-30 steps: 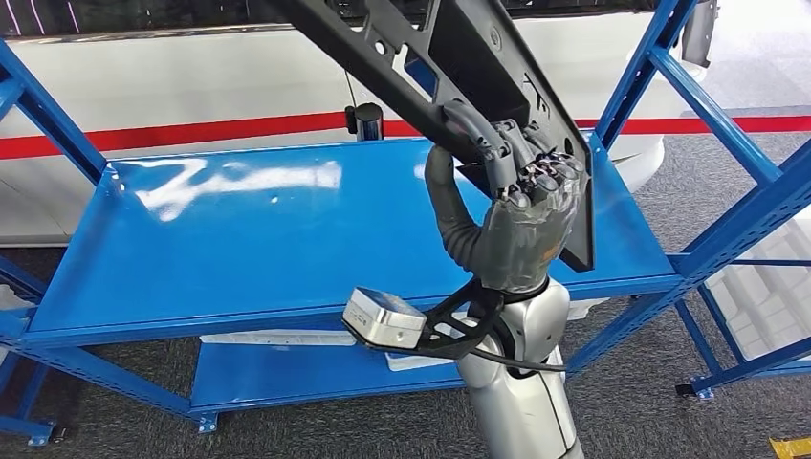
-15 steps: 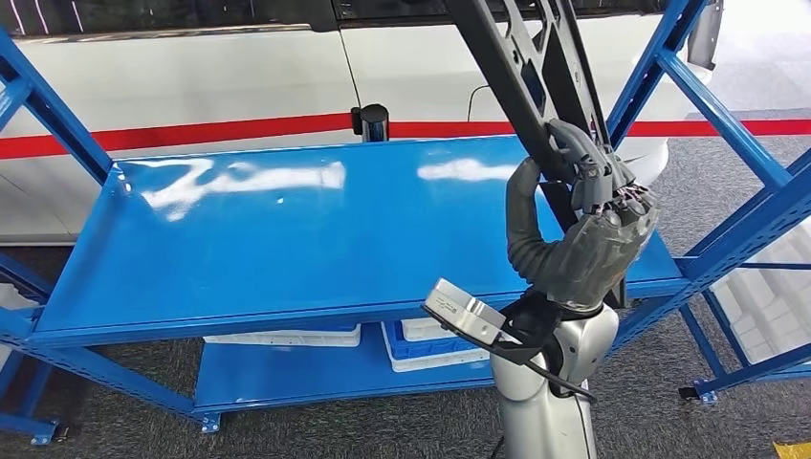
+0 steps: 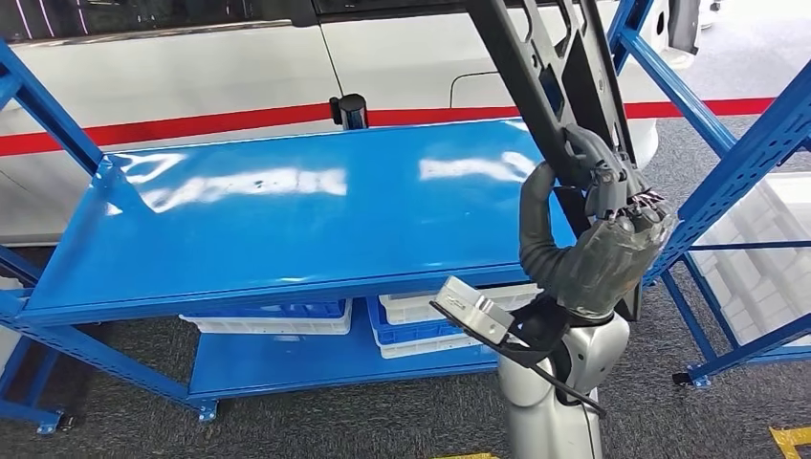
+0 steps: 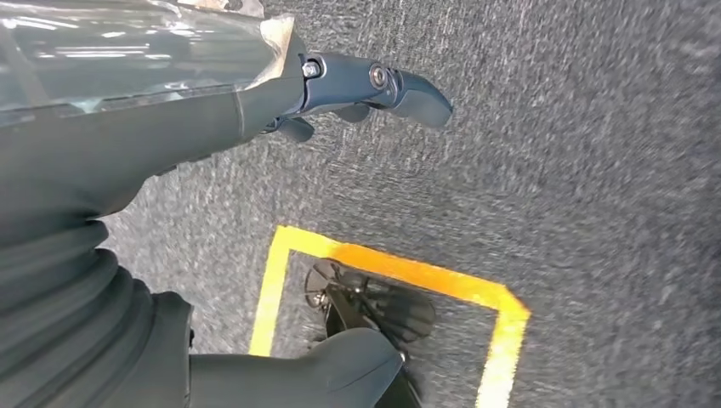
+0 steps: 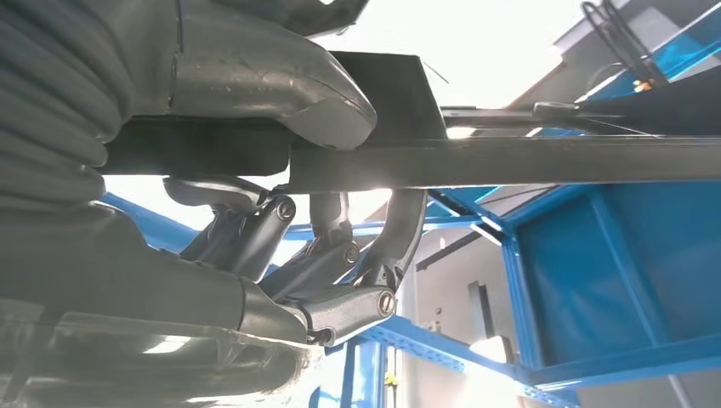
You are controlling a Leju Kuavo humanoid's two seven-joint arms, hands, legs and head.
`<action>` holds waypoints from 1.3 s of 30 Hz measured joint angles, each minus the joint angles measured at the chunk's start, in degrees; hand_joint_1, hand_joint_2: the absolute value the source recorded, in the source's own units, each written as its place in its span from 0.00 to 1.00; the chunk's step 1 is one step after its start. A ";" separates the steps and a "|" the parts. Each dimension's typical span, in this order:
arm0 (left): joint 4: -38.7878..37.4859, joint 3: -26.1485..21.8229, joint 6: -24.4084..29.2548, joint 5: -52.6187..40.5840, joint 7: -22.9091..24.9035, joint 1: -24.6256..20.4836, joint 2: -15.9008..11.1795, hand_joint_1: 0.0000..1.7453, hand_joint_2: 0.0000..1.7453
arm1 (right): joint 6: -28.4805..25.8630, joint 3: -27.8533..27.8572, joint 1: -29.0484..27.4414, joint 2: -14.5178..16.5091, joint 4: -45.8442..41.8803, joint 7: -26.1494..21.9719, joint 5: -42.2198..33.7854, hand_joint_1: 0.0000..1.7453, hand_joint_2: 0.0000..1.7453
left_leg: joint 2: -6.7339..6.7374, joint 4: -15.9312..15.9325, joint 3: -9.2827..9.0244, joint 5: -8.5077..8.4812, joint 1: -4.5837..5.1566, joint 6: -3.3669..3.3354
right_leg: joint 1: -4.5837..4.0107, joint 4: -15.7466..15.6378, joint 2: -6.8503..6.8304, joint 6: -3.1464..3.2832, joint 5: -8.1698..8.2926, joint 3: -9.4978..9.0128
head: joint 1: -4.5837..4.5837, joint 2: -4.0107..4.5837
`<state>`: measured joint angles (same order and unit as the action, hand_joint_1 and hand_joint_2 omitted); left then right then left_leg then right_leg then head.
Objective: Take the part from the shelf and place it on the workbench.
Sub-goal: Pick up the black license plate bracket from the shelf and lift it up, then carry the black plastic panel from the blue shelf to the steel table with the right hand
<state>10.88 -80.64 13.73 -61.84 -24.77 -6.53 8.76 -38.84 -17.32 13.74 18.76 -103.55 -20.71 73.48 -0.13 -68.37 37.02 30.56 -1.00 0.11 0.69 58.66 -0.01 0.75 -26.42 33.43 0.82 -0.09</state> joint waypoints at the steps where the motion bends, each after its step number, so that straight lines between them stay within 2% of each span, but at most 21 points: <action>1: 0.00 0.19 -0.07 -0.28 0.26 -0.12 -0.17 0.00 1.00 | 0.00 0.08 -0.15 -0.08 -0.54 0.21 0.10 1.00 1.00 | -0.02 4.04 -2.81 -0.81 0.05 -0.29 | -0.07 0.00 0.01 -0.12 0.25 0.19 | 0.00 0.00; 3: 0.00 0.62 -0.14 -0.75 0.64 -0.34 -0.55 0.00 1.00 | 0.00 0.16 -0.19 -0.16 -1.58 0.36 0.04 1.00 1.00 | -0.09 9.42 -6.33 -2.01 0.47 -0.80 | -0.14 -0.15 0.00 -0.57 0.78 0.34 | -0.10 0.00; 7: -0.05 1.34 -0.25 -1.43 1.51 -0.39 -1.58 0.00 1.00 | 0.00 0.44 -0.22 -0.28 -3.05 -0.56 -1.55 1.00 1.00 | 0.07 11.12 -6.19 -3.29 0.94 -1.85 | -0.16 -0.18 0.04 -1.91 1.40 0.78 | -0.02 0.00; 9: -0.20 1.51 -0.20 -1.66 1.94 -0.36 -2.17 0.00 1.00 | 0.00 0.65 -0.20 -0.32 -3.52 -1.95 -2.37 1.00 1.00 | 0.34 11.88 -5.54 -4.53 0.72 -2.76 | -0.30 2.74 0.08 -1.76 -1.09 2.30 | -0.25 0.00; 12: -0.60 1.55 -0.12 -1.83 2.24 -0.03 -3.21 0.00 1.00 | 0.00 1.20 -0.42 -0.34 -3.78 -4.48 -3.19 1.00 1.00 | 0.53 11.92 -3.65 -6.01 0.81 -3.16 | -0.11 12.84 0.05 -1.20 -7.19 5.53 | -0.61 0.00; 14: -0.91 1.57 -0.19 -1.94 2.22 0.33 -3.81 0.00 1.00 | 0.00 1.61 -0.76 -0.28 -3.81 -6.00 -4.00 1.00 1.00 | 0.63 11.84 -2.29 -7.02 0.85 -2.98 | 0.00 14.74 0.04 -1.96 -7.52 4.66 | -0.64 0.00; 16: -1.25 1.60 -0.19 -2.23 2.02 0.59 -4.28 0.00 1.00 | 0.00 2.03 -0.97 -0.07 -3.87 -7.50 -5.02 1.00 1.00 | 0.62 11.70 -1.14 -7.97 0.84 -2.60 | 0.15 8.57 0.02 -2.90 -5.29 -0.24 | -0.66 0.00; 18: -1.49 1.78 0.35 -2.76 1.85 0.78 -4.53 0.00 1.00 | 0.00 2.72 -1.21 0.37 -4.11 -9.46 -6.24 1.00 1.00 | 0.56 11.51 -0.31 -8.84 1.00 -1.98 | 0.01 0.70 0.06 -2.85 -4.29 -5.35 | -0.62 0.00; 20: -1.64 2.03 1.28 -3.16 1.96 1.00 -4.53 0.00 1.00 | 0.00 3.57 -1.60 0.83 -4.40 -11.33 -7.52 1.00 1.00 | 0.53 11.43 -0.01 -9.62 1.06 -1.31 | -0.35 -2.22 0.16 -2.22 -4.39 -6.54 | -0.56 0.00; 22: -1.80 2.14 2.09 -3.29 2.23 1.28 -4.44 0.00 1.00 | 0.00 4.32 -1.76 1.18 -4.48 -12.46 -8.66 1.00 1.00 | 0.39 11.50 0.24 -10.09 0.83 -0.57 | -0.22 -2.30 0.12 -1.23 -3.61 -5.75 | -0.56 0.00; 23: -1.90 2.17 2.34 -3.31 2.43 1.43 -4.39 0.00 1.00 | 0.00 4.60 -1.71 1.36 -4.47 -12.81 -9.18 1.00 1.00 | 0.27 10.85 0.66 -9.14 0.66 -0.20 | -0.06 -2.37 0.05 -0.52 -3.03 -5.42 | -0.47 0.00; 25: -2.09 2.23 2.48 -3.32 2.87 1.63 -4.45 0.00 1.00 | 0.00 4.95 -1.53 1.62 -4.45 -13.15 -9.81 1.00 1.00 | 0.06 6.26 2.30 -4.30 0.36 0.46 | 0.29 -2.54 -0.13 0.67 -1.67 -4.50 | -0.24 0.00; 27: -2.22 2.27 2.45 -3.41 3.40 1.69 -4.67 0.00 1.00 | 0.00 5.15 -1.47 1.66 -4.37 -13.24 -10.13 1.00 1.00 | 0.03 -1.29 4.17 0.85 0.19 1.07 | 0.12 -2.49 -0.23 1.03 -0.44 -3.10 | -0.02 0.00; 28: -2.26 2.28 2.50 -3.47 3.70 1.70 -4.83 0.00 1.00 | 0.00 5.19 -1.47 1.66 -4.30 -13.25 -10.22 1.00 1.00 | 0.02 -4.04 4.45 1.83 0.13 1.26 | 0.06 -2.44 -0.25 0.97 0.13 -2.34 | -0.04 0.00; 29: -2.29 2.29 2.63 -3.55 4.00 1.70 -4.99 0.00 1.00 | 0.00 5.21 -1.46 1.65 -4.21 -13.24 -10.33 1.00 1.00 | 0.03 -4.91 3.76 1.52 0.07 1.36 | 0.02 -2.39 -0.27 0.86 0.67 -1.60 | -0.01 0.00; 30: -2.32 2.31 2.79 -3.61 4.31 1.71 -5.14 0.00 1.00 | 0.00 5.20 -1.46 1.65 -4.14 -13.23 -10.47 1.00 1.00 | 0.03 -3.65 2.00 0.32 0.01 1.32 | 0.01 -2.34 -0.26 0.70 1.16 -0.93 | -0.01 0.00; 32: -2.37 2.34 3.08 -3.68 4.74 1.70 -5.53 0.00 1.00 | 0.00 5.09 -1.43 1.68 -4.08 -13.23 -10.81 1.00 1.00 | -0.02 3.96 -4.22 -1.79 0.01 0.87 | -0.05 -2.24 -0.23 0.29 2.07 0.08 | 0.01 0.00; 34: -2.40 2.34 3.18 -3.72 4.88 1.66 -5.94 0.00 1.00 | 0.01 4.90 -1.35 1.69 -4.07 -13.26 -11.04 1.00 1.00 | -0.09 11.21 -9.22 -1.67 0.29 0.19 | -0.19 -2.20 -0.29 -0.37 2.89 0.57 | -0.06 0.00; 35: -2.41 2.34 3.22 -3.72 4.91 1.67 -6.09 0.00 1.00 | 0.01 4.81 -1.31 1.69 -4.05 -13.28 -11.07 1.00 1.00 | -0.10 12.83 -10.17 -1.34 0.52 -0.17 | -0.18 -2.25 -0.37 -0.78 3.31 0.67 | -0.05 0.00; 37: -2.46 2.34 3.27 -3.73 4.97 1.74 -6.28 0.00 1.00 | 0.01 4.72 -1.26 1.65 -4.03 -13.30 -11.11 1.00 1.00 | 0.05 13.58 -9.72 -2.07 0.72 -1.13 | -0.14 -2.37 -0.51 -1.59 3.99 0.92 | -0.03 0.00; 39: -2.56 2.34 3.28 -3.73 5.01 1.75 -6.36 0.00 1.00 | 0.00 4.69 -1.18 1.55 -4.02 -13.31 -11.14 1.00 1.00 | 0.34 14.10 -8.62 -3.42 0.58 -2.27 | -0.17 -0.25 -0.40 -1.56 2.01 2.33 | -0.10 0.00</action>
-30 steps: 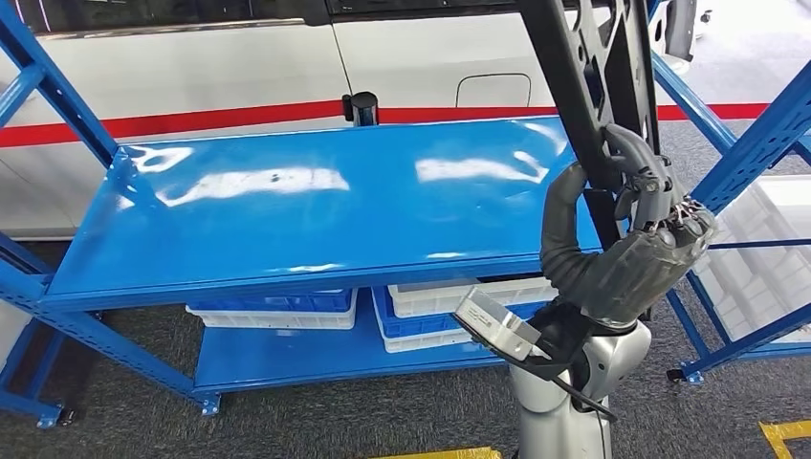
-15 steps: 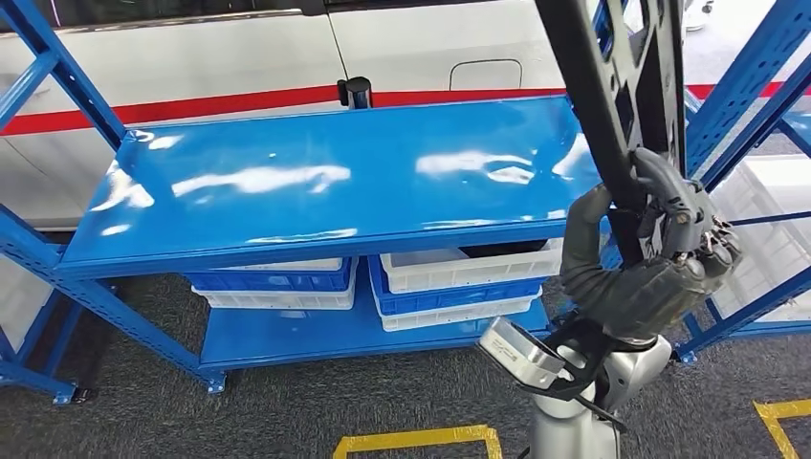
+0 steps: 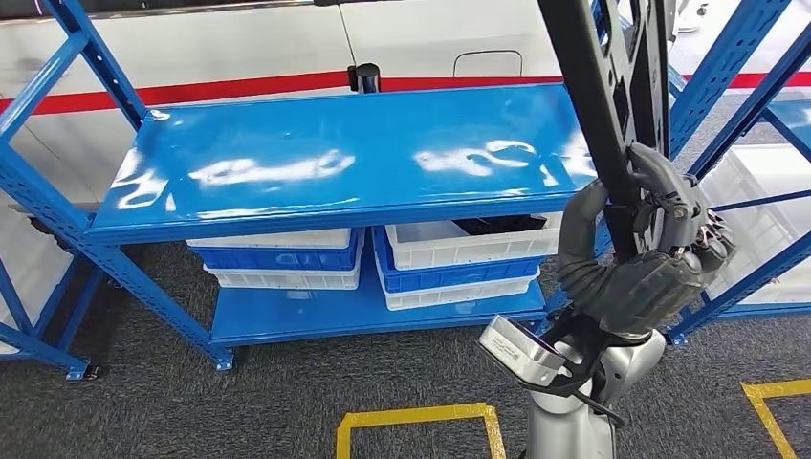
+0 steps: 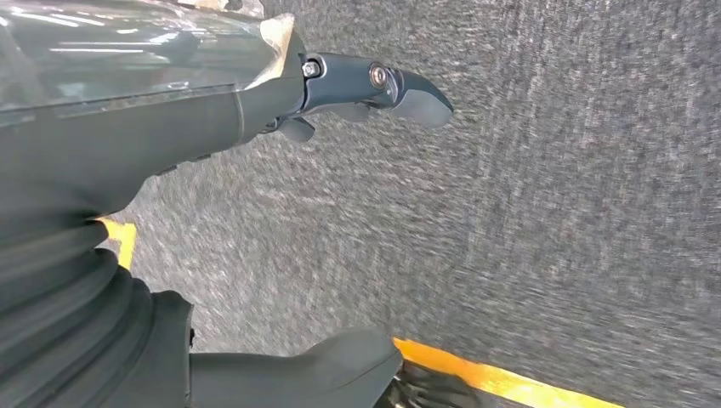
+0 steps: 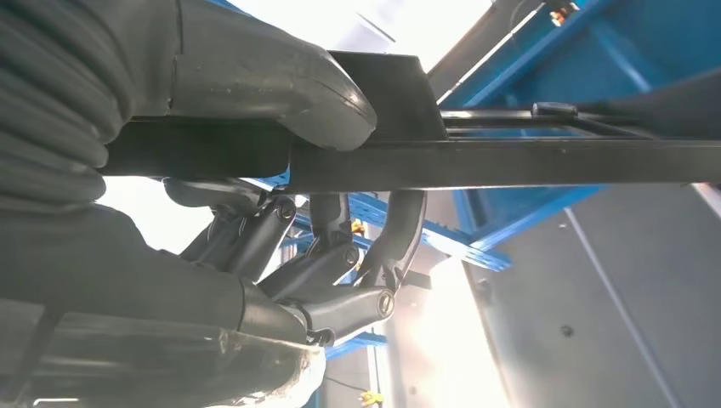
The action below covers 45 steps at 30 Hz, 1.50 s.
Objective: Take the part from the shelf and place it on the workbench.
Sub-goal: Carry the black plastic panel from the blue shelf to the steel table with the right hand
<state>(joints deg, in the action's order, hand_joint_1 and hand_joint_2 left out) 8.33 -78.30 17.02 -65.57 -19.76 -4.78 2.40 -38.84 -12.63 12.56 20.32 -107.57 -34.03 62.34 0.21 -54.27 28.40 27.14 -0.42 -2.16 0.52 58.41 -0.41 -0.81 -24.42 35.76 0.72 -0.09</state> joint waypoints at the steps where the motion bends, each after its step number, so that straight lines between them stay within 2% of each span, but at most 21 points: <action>1: -0.04 0.00 -0.01 0.00 0.00 -0.02 -0.01 0.00 1.00 | 0.01 0.00 0.04 -0.06 0.01 -0.01 -0.01 1.00 1.00 | 0.17 0.15 0.68 -0.70 -0.11 -0.38 | 0.01 2.74 0.08 0.35 -2.33 1.17 | -0.07 0.00; 3: -0.10 0.01 -0.01 0.01 0.00 -0.02 -0.03 0.00 1.00 | 0.01 0.01 0.07 -0.11 0.06 -0.01 -0.01 1.00 1.00 | 0.36 0.08 2.40 -1.98 -0.07 -0.64 | 0.15 10.42 0.18 0.77 -7.25 3.47 | -0.22 0.00; 4: -0.11 0.01 -0.01 0.01 0.00 -0.01 -0.03 0.00 1.00 | 0.01 0.01 0.06 -0.13 0.09 -0.01 -0.01 1.00 1.00 | 0.45 0.03 3.21 -2.67 -0.07 -0.57 | 0.25 13.70 0.18 0.46 -8.35 3.95 | -0.28 0.00; 6: -0.17 0.01 -0.01 0.01 0.00 0.00 -0.02 0.00 1.00 | 0.00 0.02 0.06 -0.14 0.16 -0.01 -0.01 1.00 1.00 | 0.57 -0.21 4.85 -3.98 -0.11 -0.28 | 0.51 15.24 0.18 -0.90 -7.21 2.33 | -0.38 0.00; 8: -0.24 0.01 -0.01 0.00 0.00 0.01 -0.01 0.00 1.00 | 0.00 -0.01 0.09 -0.12 0.19 -0.01 -0.01 1.00 1.00 | 0.57 -0.78 6.40 -4.97 -0.17 0.24 | 0.83 8.91 0.17 -1.87 -5.04 -3.03 | -0.42 0.00; 10: -0.26 0.01 -0.01 0.00 0.00 0.01 -0.04 0.00 1.00 | 0.00 -0.08 0.19 -0.08 0.20 -0.01 -0.01 1.00 1.00 | 0.51 -1.68 7.65 -5.70 -0.01 0.92 | 0.70 0.64 0.28 -1.59 -5.68 -8.47 | -0.46 0.00; 13: -0.32 0.01 -0.01 0.00 0.00 0.08 -0.06 0.00 1.00 | 0.00 -0.14 0.26 -0.07 0.23 -0.01 -0.03 1.00 1.00 | 0.45 -2.16 8.45 -6.82 -0.09 1.96 | 0.54 -2.63 0.43 -0.39 -6.56 -9.36 | -0.46 0.00; 15: -0.37 0.01 -0.01 0.01 0.01 0.18 -0.08 0.00 1.00 | 0.01 -0.14 0.28 -0.03 0.27 -0.01 -0.02 1.00 1.00 | 0.31 -3.47 9.12 -4.94 -0.45 2.54 | 0.83 -2.56 0.26 0.80 -5.66 -8.62 | -0.37 0.00; 17: -0.39 0.00 0.01 0.01 0.04 0.29 -0.11 0.00 1.00 | 0.02 -0.14 0.30 0.01 0.32 -0.03 -0.04 1.00 1.00 | 0.18 -9.10 10.70 0.80 -0.63 3.05 | 0.79 -2.53 0.07 1.79 -4.44 -7.64 | -0.16 0.00; 19: -0.43 -0.01 0.00 0.02 0.20 0.33 -0.15 0.00 1.00 | 0.02 -0.15 0.29 0.00 0.44 -0.21 -0.18 1.00 1.00 | 0.15 -16.42 12.13 5.26 -0.71 3.45 | 0.51 -2.36 0.02 2.10 -3.19 -6.28 | -0.05 0.00; 20: -0.47 -0.02 -0.01 0.04 0.37 0.33 -0.17 0.00 1.00 | 0.02 -0.16 0.29 -0.01 0.55 -0.33 -0.36 1.00 1.00 | 0.15 -18.28 11.96 5.49 -0.73 3.51 | 0.41 -2.21 0.02 2.05 -2.65 -5.49 | -0.05 0.00; 22: -0.57 -0.02 0.02 0.09 0.74 0.33 -0.28 0.00 1.00 | 0.02 -0.21 0.28 -0.01 0.77 -0.47 -0.85 1.00 1.00 | 0.14 -15.96 8.66 3.17 -0.75 3.31 | 0.32 -1.79 0.04 1.76 -1.83 -4.05 | -0.03 0.00; 25: -0.62 -0.04 0.42 0.16 1.21 0.28 -0.52 0.00 1.00 | 0.02 -0.41 0.31 0.01 0.97 -0.54 -1.63 1.00 1.00 | -0.26 -4.48 0.71 1.62 -0.52 2.48 | 0.15 -1.33 0.02 0.94 -0.86 -2.77 | -0.09 0.00; 27: -0.64 -0.04 0.89 0.21 1.44 0.35 -0.58 0.00 1.00 | 0.02 -0.62 0.36 0.01 1.09 -0.53 -1.86 1.00 1.00 | -0.47 -1.84 -0.54 1.99 -0.08 1.86 | 0.14 -1.38 -0.08 0.13 -0.11 -2.42 | -0.07 0.00; 30: -0.67 -0.06 1.46 0.40 1.66 0.42 -0.52 0.00 1.00 | 0.02 -0.77 0.41 -0.10 1.23 -0.29 -1.78 1.00 1.00 | -0.14 -0.99 0.48 0.31 0.03 0.37 | 0.09 -0.39 0.07 -0.62 -0.66 -1.42 | -0.04 0.00; 34: -0.73 -0.27 1.54 0.78 1.64 0.57 -0.38 0.00 1.00 | 0.02 -0.89 0.46 -0.26 1.35 1.12 -0.31 1.00 1.00 | 0.29 -0.66 3.35 -2.40 -0.06 -0.66 | 0.16 11.86 0.25 0.22 -9.00 2.85 | -0.60 0.00; 36: -0.76 -0.39 1.48 0.80 1.65 0.70 -0.37 0.00 1.00 | 0.02 -0.90 0.45 -0.27 1.51 1.75 0.77 1.00 1.00 | 0.38 -0.77 4.99 -3.56 -0.06 -0.51 | 0.34 14.32 0.25 -0.75 -9.17 2.03 | -0.68 0.00; 39: -0.89 -0.48 1.18 0.71 1.65 0.80 -0.48 0.00 1.00 | 0.02 -0.89 0.47 -0.25 1.66 2.30 1.94 1.00 1.00 | 0.36 -0.91 6.91 -5.09 -0.04 0.23 | 0.67 4.22 0.23 -2.31 -5.83 -5.69 | -0.79 0.00; 41: -0.99 -0.60 0.74 0.51 1.49 0.85 -0.64 0.00 1.00 | 0.02 -0.78 0.47 -0.21 1.73 2.46 2.37 1.00 1.00 | 0.40 -1.01 7.73 -6.12 0.09 0.90 | 0.45 -2.51 0.39 -1.98 -5.52 -9.50 | -0.83 0.00; 43: -1.08 -0.75 0.14 0.23 1.20 0.89 -0.82 0.00 1.00 | 0.02 -0.54 0.44 -0.22 1.87 2.64 2.49 1.00 1.00 | 0.40 -0.92 8.10 -7.10 0.16 1.39 | 0.21 -4.02 0.54 -1.35 -5.51 -9.67 | -0.79 0.00; 45: -1.14 -0.86 -0.20 0.09 1.03 0.98 -1.08 0.00 1.00 | 0.01 -0.28 0.52 -0.24 2.05 2.76 2.41 1.00 1.00 | 0.25 -1.63 8.75 -6.19 -0.01 1.84 | 0.69 -3.93 0.45 -0.60 -4.78 -9.10 | -0.69 0.00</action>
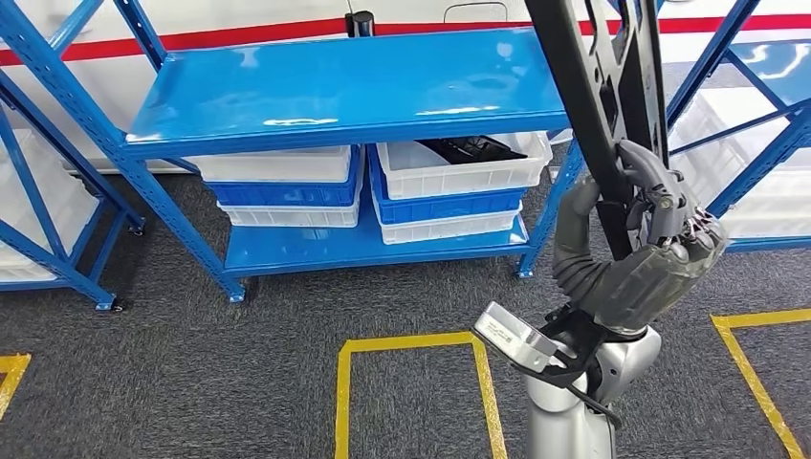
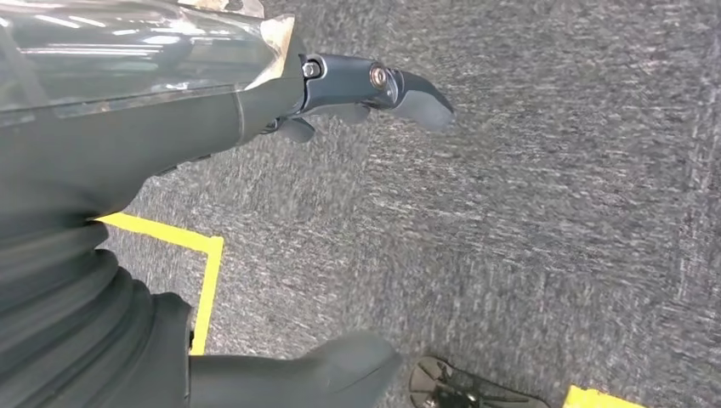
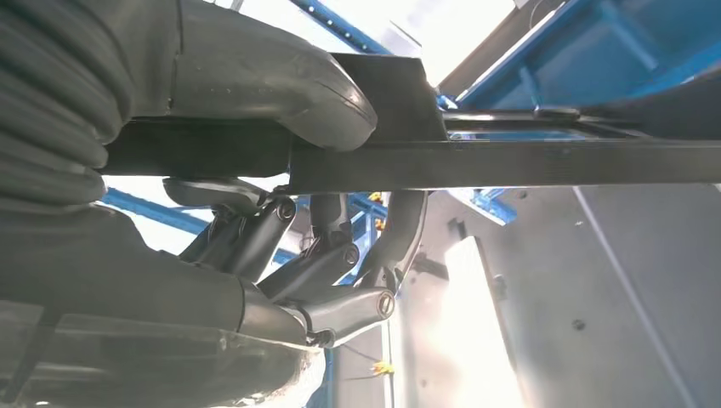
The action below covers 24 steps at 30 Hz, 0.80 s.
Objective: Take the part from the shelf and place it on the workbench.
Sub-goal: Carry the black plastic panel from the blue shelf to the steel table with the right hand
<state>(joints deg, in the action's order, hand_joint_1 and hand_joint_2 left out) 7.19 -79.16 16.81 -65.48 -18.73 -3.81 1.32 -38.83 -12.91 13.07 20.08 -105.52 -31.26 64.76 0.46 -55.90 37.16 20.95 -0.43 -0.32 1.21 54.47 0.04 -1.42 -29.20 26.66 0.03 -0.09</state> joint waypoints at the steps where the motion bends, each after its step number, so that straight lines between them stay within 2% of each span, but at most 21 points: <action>1: -0.03 -0.02 -0.04 0.00 -0.04 0.06 -0.11 0.00 1.00 | 0.01 0.09 0.05 0.01 0.08 0.02 -0.02 1.00 1.00 | -0.07 -1.61 0.66 1.73 -0.09 0.28 | 0.24 -0.02 -0.08 0.52 0.41 0.32 | 0.16 0.00; 3: -0.06 -0.03 -0.09 -0.01 -0.09 0.12 -0.31 0.00 1.00 | 0.01 0.20 0.09 -0.01 0.27 0.13 -0.03 1.00 1.00 | -0.13 -9.05 2.92 7.30 -0.22 0.85 | 0.24 0.20 -0.25 1.29 1.02 1.02 | 0.45 0.00; 4: -0.08 -0.03 -0.17 -0.04 -0.11 0.13 -0.37 0.00 1.00 | 0.01 0.25 0.08 -0.04 0.38 0.23 -0.07 1.00 1.00 | -0.15 -13.24 3.97 9.43 -0.24 1.03 | 0.14 0.38 -0.34 1.48 1.22 1.43 | 0.52 0.00; 5: -0.09 -0.03 -0.31 -0.07 -0.10 0.13 -0.42 0.00 1.00 | 0.01 0.32 0.08 -0.10 0.53 0.38 -0.20 1.00 1.00 | -0.17 -16.39 4.48 10.61 -0.24 1.10 | 0.03 0.63 -0.40 1.56 1.36 1.86 | 0.53 0.00; 6: -0.10 -0.03 -0.45 -0.11 -0.07 0.13 -0.47 0.00 1.00 | 0.01 0.39 0.08 -0.19 0.69 0.57 -0.39 1.00 1.00 | -0.19 -17.32 3.97 10.57 -0.24 1.04 | -0.07 0.96 -0.42 1.60 1.45 2.27 | 0.54 0.00; 7: -0.11 -0.03 -0.57 -0.20 -0.02 0.13 -0.55 0.00 1.00 | 0.01 0.47 0.08 -0.30 0.85 0.78 -0.68 1.00 1.00 | -0.24 -15.66 2.24 9.54 -0.23 0.83 | -0.16 1.32 -0.40 1.62 1.49 2.63 | 0.55 0.00; 8: -0.12 -0.03 -0.67 -0.31 0.05 0.12 -0.67 0.00 1.00 | 0.01 0.54 0.10 -0.40 1.02 0.98 -1.03 1.00 1.00 | -0.35 -12.25 -0.29 8.15 -0.21 0.49 | -0.25 1.70 -0.36 1.61 1.49 2.93 | 0.56 0.00; 10: -0.14 -0.04 -0.81 -0.58 0.27 0.02 -1.07 0.00 1.00 | 0.01 0.60 0.20 -0.64 1.33 1.31 -1.73 1.00 1.00 | -0.73 -4.73 -5.20 6.62 -0.06 -0.32 | -0.53 2.26 -0.27 1.44 1.59 3.45 | 0.53 0.00; 11: -0.15 -0.04 -0.85 -0.70 0.45 -0.03 -1.27 0.00 1.00 | 0.00 0.61 0.28 -0.76 1.50 1.41 -2.04 1.00 1.00 | -0.88 -2.60 -6.44 6.46 0.06 -0.63 | -0.61 2.40 -0.25 1.19 1.74 3.68 | 0.53 0.00; 12: -0.16 -0.04 -0.86 -0.80 0.69 -0.07 -1.45 0.00 1.00 | 0.01 0.61 0.37 -0.91 1.69 1.50 -2.28 1.00 1.00 | -0.97 -1.66 -6.87 6.59 0.23 -0.86 | -0.63 2.45 -0.24 0.86 1.96 3.91 | 0.53 0.00; 14: -0.17 -0.05 -0.74 -0.99 1.19 -0.12 -1.69 0.00 1.00 | 0.01 0.60 0.47 -1.15 2.12 1.76 -2.62 1.00 1.00 | -0.82 -0.99 -6.72 6.06 0.29 -1.34 | -0.62 2.60 -0.24 0.11 2.24 4.31 | 0.55 0.00; 15: -0.18 -0.05 -0.66 -1.08 1.44 -0.20 -1.76 0.00 1.00 | 0.01 0.56 0.51 -1.29 2.36 2.03 -2.72 1.00 1.00 | -0.68 -0.59 -6.51 5.64 0.23 -1.66 | -0.67 3.11 -0.23 -0.05 1.73 4.79 | 0.50 0.00; 17: -0.20 -0.07 -0.40 -1.19 1.87 -0.40 -1.80 0.00 1.00 | 0.01 0.32 0.67 -1.59 2.87 3.06 -2.85 1.00 1.00 | -0.35 0.03 -5.65 4.62 0.02 -2.38 | -0.74 6.91 -0.20 0.21 -1.40 6.61 | 0.34 0.00; 19: -0.23 -0.12 0.23 -1.33 2.42 -0.52 -1.70 0.00 1.00 | 0.01 -0.18 0.79 -2.02 3.45 4.66 -2.97 1.00 1.00 | -0.18 -0.19 -4.21 3.66 0.15 -2.70 | -0.61 13.83 -0.17 0.57 -5.48 8.93 | 0.23 0.00; 20: -0.24 -0.16 0.65 -1.45 2.72 -0.57 -1.62 0.00 1.00 | 0.01 -0.49 0.79 -2.27 3.75 5.48 -3.07 1.00 1.00 | -0.10 -0.32 -3.45 3.16 0.20 -2.68 | -0.55 16.77 -0.18 0.38 -6.52 9.58 | 0.22 0.00; 21: -0.26 -0.21 1.05 -1.57 2.97 -0.64 -1.51 0.00 1.00 | 0.01 -0.83 0.80 -2.53 4.07 6.23 -3.20 1.00 1.00 | -0.03 -0.49 -2.62 2.62 0.22 -2.63 | -0.48 18.27 -0.18 -0.10 -6.49 9.50 | 0.22 0.00; 22: -0.27 -0.26 1.35 -1.66 3.18 -0.71 -1.40 0.00 1.00 | 0.00 -1.15 0.81 -2.75 4.34 6.81 -3.31 1.00 1.00 | 0.02 -0.69 -1.76 2.07 0.23 -2.51 | -0.40 17.92 -0.18 -0.76 -5.45 8.53 | 0.21 0.00; 23: -0.30 -0.32 1.53 -1.74 3.28 -0.78 -1.29 0.00 1.00 | 0.00 -1.43 0.84 -2.91 4.55 7.11 -3.37 1.00 1.00 | 0.03 -0.92 -0.94 1.55 0.22 -2.33 | -0.31 15.45 -0.19 -1.39 -3.83 6.58 | 0.21 0.00; 24: -0.32 -0.38 1.61 -1.77 3.35 -0.84 -1.19 0.00 1.00 | 0.00 -1.73 0.93 -3.02 4.70 7.29 -3.41 1.00 1.00 | 0.03 -1.22 -0.13 1.02 0.25 -2.07 | -0.21 11.48 -0.19 -1.72 -2.78 4.01 | 0.21 0.00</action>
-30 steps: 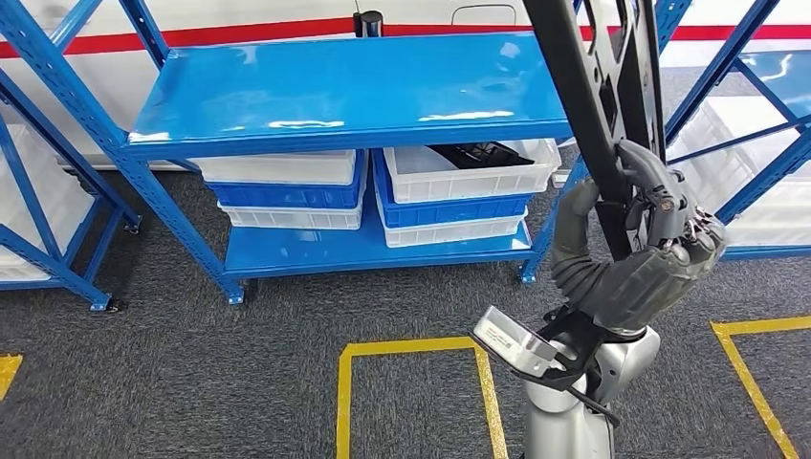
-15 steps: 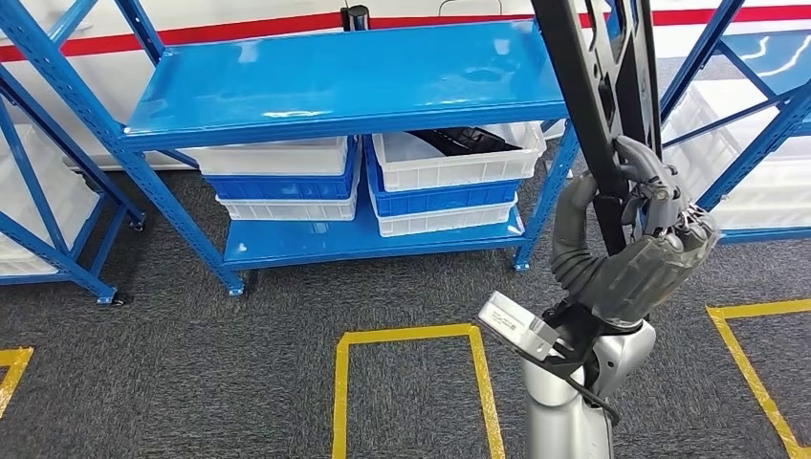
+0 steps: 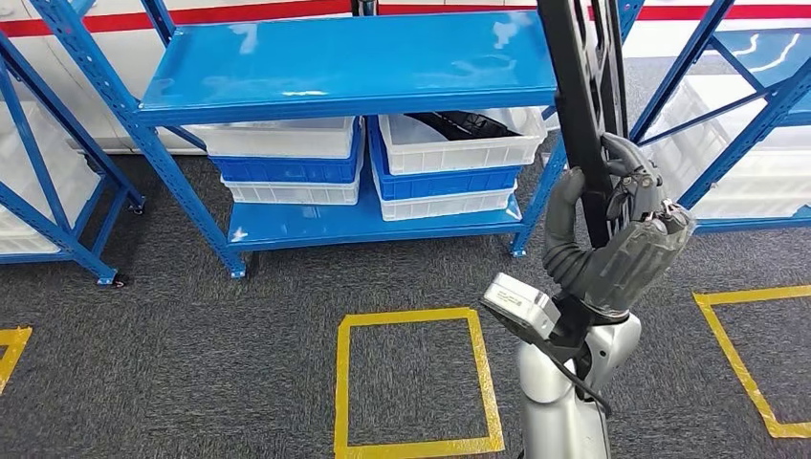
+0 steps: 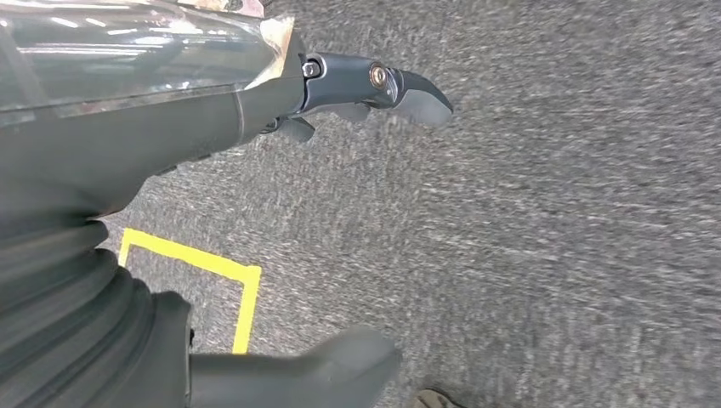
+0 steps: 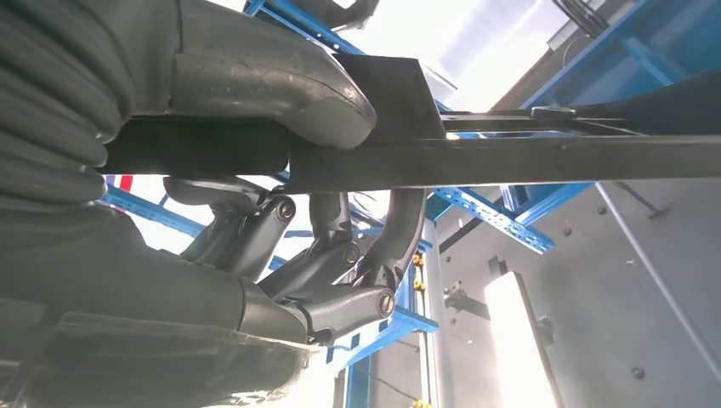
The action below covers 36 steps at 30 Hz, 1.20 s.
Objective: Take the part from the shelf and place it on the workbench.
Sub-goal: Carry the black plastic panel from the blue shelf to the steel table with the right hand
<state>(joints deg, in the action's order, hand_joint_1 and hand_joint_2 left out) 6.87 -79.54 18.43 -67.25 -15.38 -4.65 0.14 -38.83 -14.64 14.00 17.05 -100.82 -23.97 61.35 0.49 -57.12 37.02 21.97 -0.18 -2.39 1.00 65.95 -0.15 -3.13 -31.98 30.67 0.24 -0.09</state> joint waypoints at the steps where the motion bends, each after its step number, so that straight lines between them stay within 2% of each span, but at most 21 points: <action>1: -0.02 -0.05 0.04 -0.02 0.05 -0.05 0.09 0.00 1.00 | 0.00 -0.27 0.10 -0.05 0.09 0.06 0.02 1.00 1.00 | -0.03 -0.28 0.68 -0.51 0.05 0.31 | -0.09 -4.22 0.02 0.08 0.33 -2.59 | 0.01 0.00; 3: -0.05 -0.15 0.11 -0.04 0.12 -0.11 0.20 0.00 1.00 | 0.00 -0.72 0.31 -0.15 0.24 0.19 0.02 1.00 1.00 | -0.04 -0.43 1.35 -1.61 0.12 1.00 | -0.45 -9.31 0.09 0.89 -0.12 -5.01 | 0.09 0.00; 6: -0.07 -0.33 0.51 -0.04 0.32 -0.07 0.26 0.00 1.00 | 0.01 -1.22 0.55 -0.36 0.59 0.59 -0.02 1.00 1.00 | -0.23 -0.33 1.84 -2.34 -0.12 1.94 | -0.32 -9.58 0.04 2.31 1.01 -3.90 | 0.13 0.00; 8: -0.08 -0.50 0.80 -0.03 0.50 0.02 0.26 0.00 1.00 | 0.01 -1.52 0.64 -0.46 0.84 0.95 -0.05 1.00 1.00 | -0.48 -3.31 2.89 2.27 -0.36 2.63 | 0.17 -9.65 -0.14 3.43 2.63 -2.54 | 0.36 0.00; 10: -0.09 -0.56 0.86 -0.01 0.58 0.02 0.27 0.00 1.00 | 0.01 -1.72 0.67 -0.47 0.98 1.18 -0.07 1.00 1.00 | -0.54 -9.92 3.93 9.12 -0.47 3.26 | 0.08 -9.56 -0.21 3.96 4.28 -0.87 | 0.56 0.00; 11: -0.09 -0.59 0.90 0.05 0.66 -0.02 0.28 0.00 1.00 | 0.01 -1.84 0.67 -0.51 1.07 1.34 -0.08 1.00 1.00 | -0.54 -13.27 4.08 10.78 -0.53 3.50 | 0.04 -9.50 -0.21 3.95 5.04 0.01 | 0.58 0.00; 13: -0.09 -0.80 1.03 0.37 0.99 -0.07 0.29 0.00 1.00 | 0.02 -2.21 0.73 -0.74 1.34 1.86 -0.22 1.00 1.00 | -0.54 -16.45 2.73 9.77 -0.75 3.76 | 0.02 -9.27 -0.22 3.74 6.44 1.96 | 0.58 0.00; 15: -0.09 -1.22 1.21 0.69 1.40 -0.08 0.13 0.00 1.00 | 0.01 -2.79 1.02 -1.12 1.69 2.46 -0.69 1.00 1.00 | -0.58 -12.53 -1.95 6.73 -1.00 3.69 | 0.04 -8.85 -0.19 3.31 7.61 3.72 | 0.58 0.00; 17: -0.10 -1.55 1.37 0.91 1.55 -0.14 -0.17 0.00 1.00 | 0.01 -3.47 1.61 -1.33 1.98 3.03 -1.39 1.00 1.00 | -0.70 -4.40 -8.08 7.20 -0.94 3.30 | -0.10 -8.42 -0.17 2.63 8.52 4.82 | 0.58 0.00; 18: -0.10 -1.67 1.47 1.03 1.53 -0.16 -0.28 0.00 1.00 | 0.02 -3.86 2.05 -1.37 2.13 3.32 -1.76 1.00 1.00 | -0.76 -1.32 -10.01 8.17 -0.79 3.03 | -0.16 -8.33 -0.22 2.23 9.02 5.09 | 0.59 0.00; 19: -0.11 -1.82 1.64 1.14 1.51 -0.16 -0.38 0.00 1.00 | 0.02 -4.31 2.55 -1.42 2.35 3.63 -2.14 1.00 1.00 | -0.78 0.36 -10.78 8.83 -0.55 2.66 | -0.17 -8.41 -0.28 1.80 9.60 5.29 | 0.58 0.00; 21: -0.13 -2.25 2.14 1.45 1.48 -0.04 -0.43 0.00 1.00 | 0.02 -5.20 3.53 -1.58 3.03 4.35 -2.79 1.00 1.00 | -0.59 1.08 -10.01 8.13 -0.35 1.67 | -0.14 -8.52 -0.31 1.06 10.35 5.89 | 0.56 0.00; 23: -0.15 -2.67 2.99 1.78 1.47 0.05 -0.33 0.00 1.00 | 0.01 -5.93 4.44 -1.78 3.93 5.33 -3.00 1.00 1.00 | -0.27 1.40 -8.45 6.53 -0.40 0.52 | -0.19 -6.32 -0.18 1.20 7.61 7.24 | 0.35 0.00; 25: -0.16 -3.03 3.97 2.01 1.45 0.08 -0.09 0.00 1.00 | 0.01 -6.58 5.25 -1.96 4.85 6.28 -2.89 1.00 1.00 | -0.10 1.44 -6.57 4.93 -0.33 -0.08 | -0.18 -0.06 -0.12 1.93 1.98 8.92 | 0.13 0.00; 26: -0.16 -3.20 4.46 2.17 1.37 0.10 0.09 0.00 1.00 | 0.01 -6.85 5.52 -2.04 5.28 6.75 -2.86 1.00 1.00 | -0.03 1.38 -5.62 4.12 -0.25 -0.15 | -0.18 3.71 -0.11 1.96 0.02 9.47 | 0.09 0.00; 27: -0.16 -3.37 4.94 2.43 1.20 0.11 0.28 0.00 1.00 | 0.00 -7.09 5.72 -2.13 5.71 7.28 -2.90 1.00 1.00 | 0.01 1.30 -4.66 3.34 -0.17 -0.16 | -0.19 6.75 -0.11 1.65 -0.66 9.53 | 0.08 0.00; 29: -0.16 -3.86 6.09 3.18 0.50 0.13 0.89 0.00 1.00 | 0.00 -7.57 6.17 -2.35 6.60 8.77 -3.19 1.00 1.00 | 0.07 0.98 -2.55 1.77 -0.02 -0.04 | -0.24 7.91 -0.10 0.45 1.48 7.32 | 0.05 0.00; 31: -0.15 -4.48 7.21 4.10 -0.38 0.11 1.74 0.00 1.00 | 0.02 -8.06 6.99 -2.59 7.42 10.51 -3.70 1.00 1.00 | 0.06 0.48 -0.65 0.42 0.15 0.29 | -0.35 1.27 -0.11 0.18 3.09 1.50 | 0.02 0.00; 33: -0.11 -5.05 8.11 5.01 -1.32 -0.03 2.66 0.00 1.00 | 0.11 -8.38 8.37 -2.77 8.09 12.15 -4.18 1.00 1.00 | 0.06 0.16 0.41 -0.79 0.36 0.77 | -0.69 -7.23 -0.06 1.09 1.50 -3.87 | 0.12 0.00; 34: -0.05 -5.33 8.38 5.44 -1.91 -0.14 3.08 0.00 1.00 | 0.18 -8.43 9.10 -2.89 8.37 12.86 -4.34 1.00 1.00 | 0.07 0.19 0.66 -1.40 0.44 1.02 | -0.88 -9.64 -0.03 1.58 0.68 -5.03 | 0.18 0.00; 36: 0.08 -5.85 8.51 6.13 -3.34 -0.31 3.87 0.00 1.00 | 0.40 -8.39 9.97 -3.27 8.85 14.05 -4.48 1.00 1.00 | -0.01 0.38 1.03 -2.22 0.29 1.52 | -0.67 -10.38 -0.07 2.38 1.11 -4.48 | 0.32 0.00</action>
<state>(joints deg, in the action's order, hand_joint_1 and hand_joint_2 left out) 6.95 -85.39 26.94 -61.12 -18.72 -4.96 4.01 -38.43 -23.03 23.97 13.79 -91.97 -9.91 56.87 0.48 -56.73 38.05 19.75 0.10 -0.87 0.33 55.57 -0.22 -0.75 -30.88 26.18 0.56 -0.09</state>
